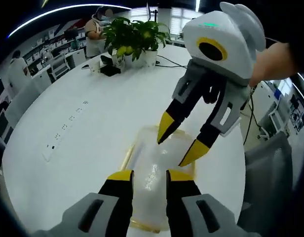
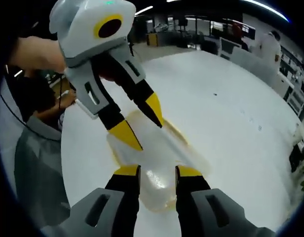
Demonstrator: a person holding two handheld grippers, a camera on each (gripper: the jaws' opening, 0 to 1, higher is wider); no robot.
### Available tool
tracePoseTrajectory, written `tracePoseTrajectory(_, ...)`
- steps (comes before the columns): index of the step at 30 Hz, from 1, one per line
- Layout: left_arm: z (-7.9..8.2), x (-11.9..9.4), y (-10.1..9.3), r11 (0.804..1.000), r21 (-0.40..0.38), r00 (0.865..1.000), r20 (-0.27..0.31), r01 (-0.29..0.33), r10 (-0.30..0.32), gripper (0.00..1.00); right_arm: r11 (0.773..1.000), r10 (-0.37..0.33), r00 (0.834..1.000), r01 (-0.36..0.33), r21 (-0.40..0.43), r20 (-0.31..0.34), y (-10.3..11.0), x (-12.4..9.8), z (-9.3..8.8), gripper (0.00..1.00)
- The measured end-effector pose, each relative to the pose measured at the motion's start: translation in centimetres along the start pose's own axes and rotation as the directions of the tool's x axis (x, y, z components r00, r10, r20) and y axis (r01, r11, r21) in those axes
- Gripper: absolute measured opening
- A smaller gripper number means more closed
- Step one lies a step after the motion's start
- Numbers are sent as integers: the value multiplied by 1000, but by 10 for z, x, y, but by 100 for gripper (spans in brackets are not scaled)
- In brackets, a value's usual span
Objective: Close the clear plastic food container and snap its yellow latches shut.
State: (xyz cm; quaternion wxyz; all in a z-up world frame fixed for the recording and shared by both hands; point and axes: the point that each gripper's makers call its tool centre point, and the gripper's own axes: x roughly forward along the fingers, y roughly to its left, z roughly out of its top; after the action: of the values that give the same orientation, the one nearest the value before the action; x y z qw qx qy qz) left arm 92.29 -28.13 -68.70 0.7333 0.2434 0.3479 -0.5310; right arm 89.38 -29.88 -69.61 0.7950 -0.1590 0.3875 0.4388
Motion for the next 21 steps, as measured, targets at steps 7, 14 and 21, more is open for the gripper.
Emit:
tracePoseTrajectory(7, 0, 4, 3, 1000, -4, 1000, -5, 8, -8, 19, 1000, 13, 1000, -13, -6, -1, -1, 4, 0, 24)
tracePoseTrajectory(14, 1, 6, 6, 1000, 4, 1000, -12, 8, -8, 19, 1000, 22, 1000, -22, 3, 0, 1, 4, -1, 24)
tracePoseTrajectory(21, 4, 8, 9, 1000, 6, 1000, -16, 7, -7, 19, 999, 40, 999, -40, -1, 4, 5, 5, -4, 25)
